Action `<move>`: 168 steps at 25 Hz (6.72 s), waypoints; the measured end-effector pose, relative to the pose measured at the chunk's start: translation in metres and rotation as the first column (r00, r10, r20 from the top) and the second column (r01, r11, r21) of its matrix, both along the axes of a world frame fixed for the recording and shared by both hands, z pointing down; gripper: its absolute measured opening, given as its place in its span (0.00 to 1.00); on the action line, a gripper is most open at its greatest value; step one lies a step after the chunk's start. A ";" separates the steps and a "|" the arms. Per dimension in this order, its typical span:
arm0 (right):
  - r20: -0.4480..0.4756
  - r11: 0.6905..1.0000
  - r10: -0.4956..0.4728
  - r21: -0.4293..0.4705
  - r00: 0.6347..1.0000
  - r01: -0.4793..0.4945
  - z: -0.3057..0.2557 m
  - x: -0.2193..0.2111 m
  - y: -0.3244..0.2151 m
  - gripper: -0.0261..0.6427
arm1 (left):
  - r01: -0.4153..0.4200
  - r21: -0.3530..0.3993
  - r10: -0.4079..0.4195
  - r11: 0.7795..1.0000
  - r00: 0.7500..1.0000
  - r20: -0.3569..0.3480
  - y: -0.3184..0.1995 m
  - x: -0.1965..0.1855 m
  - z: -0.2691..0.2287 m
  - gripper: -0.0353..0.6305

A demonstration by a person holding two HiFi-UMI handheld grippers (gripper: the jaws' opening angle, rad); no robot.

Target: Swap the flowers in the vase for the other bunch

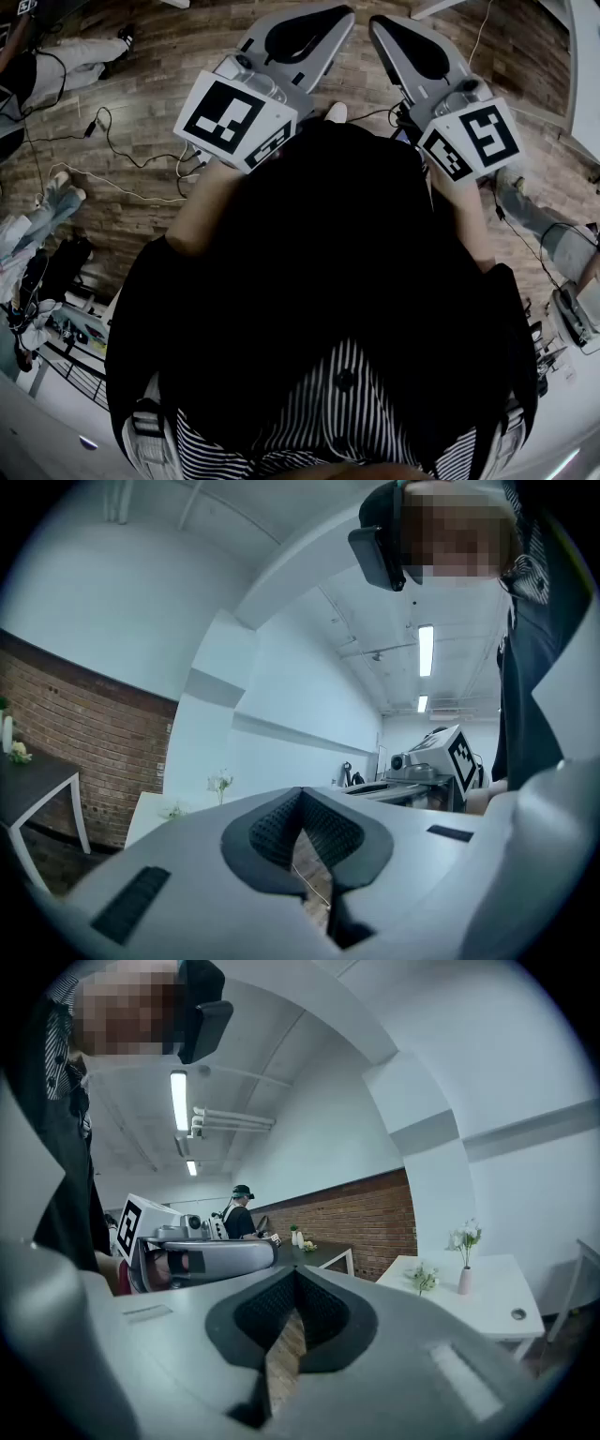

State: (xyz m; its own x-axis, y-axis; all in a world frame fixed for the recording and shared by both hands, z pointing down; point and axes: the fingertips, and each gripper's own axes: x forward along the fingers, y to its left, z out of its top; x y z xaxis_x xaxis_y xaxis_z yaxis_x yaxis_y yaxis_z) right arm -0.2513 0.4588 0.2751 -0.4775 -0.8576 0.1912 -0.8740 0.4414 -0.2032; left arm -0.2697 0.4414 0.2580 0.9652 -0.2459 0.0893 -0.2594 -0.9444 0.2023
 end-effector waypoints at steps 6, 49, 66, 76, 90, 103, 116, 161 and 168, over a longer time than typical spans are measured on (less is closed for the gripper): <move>0.024 1.000 0.030 -0.005 0.999 -0.030 0.008 0.013 0.004 0.04 | 0.000 -0.022 0.000 1.000 1.000 -0.009 0.005 0.002 0.012 0.06; 0.045 0.960 0.278 -0.019 0.959 -0.278 -0.023 0.184 -0.134 0.04 | -0.370 -0.058 0.366 0.927 0.928 -0.070 -0.152 0.180 -0.006 0.06; 0.071 0.956 0.294 -0.007 0.953 -0.295 -0.033 0.185 -0.259 0.04 | -0.321 -0.041 0.316 0.946 0.944 -0.096 -0.276 0.144 -0.013 0.06; 0.077 0.974 0.226 0.008 0.971 -0.227 -0.009 0.200 -0.323 0.04 | -0.246 -0.080 0.241 0.966 0.968 -0.072 -0.326 0.150 0.018 0.06; 0.072 0.997 0.071 0.027 0.995 -0.073 -0.044 0.321 -0.401 0.04 | -0.157 -0.040 0.155 0.987 0.987 -0.052 -0.392 0.283 -0.024 0.06; 0.168 0.999 -0.034 0.006 0.985 0.033 -0.041 0.395 -0.462 0.04 | -0.041 -0.072 0.039 0.997 0.999 -0.025 -0.454 0.354 -0.029 0.06; 0.227 0.997 -0.075 0.007 0.971 0.075 -0.024 0.471 -0.490 0.04 | 0.050 -0.123 -0.044 0.991 0.998 0.047 -0.491 0.409 -0.006 0.06; 0.130 0.925 0.365 -0.166 0.922 -0.342 0.027 0.538 -0.484 0.33 | -0.183 -0.148 0.176 0.972 0.983 -0.057 -0.509 0.418 -0.025 0.06; 0.196 0.923 0.368 -0.193 0.909 -0.332 0.039 0.544 -0.486 0.48 | -0.171 -0.163 0.166 0.972 0.985 -0.043 -0.509 0.423 -0.016 0.06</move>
State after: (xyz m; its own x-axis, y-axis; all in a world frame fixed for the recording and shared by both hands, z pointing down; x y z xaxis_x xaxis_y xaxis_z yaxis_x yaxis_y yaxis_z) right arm 0.2932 -0.0268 0.3136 -0.1978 -0.9462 0.2559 -0.8897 0.0637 -0.4521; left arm 0.1535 -0.0674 0.2418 0.9942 -0.0637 0.0868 -0.0911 -0.9269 0.3641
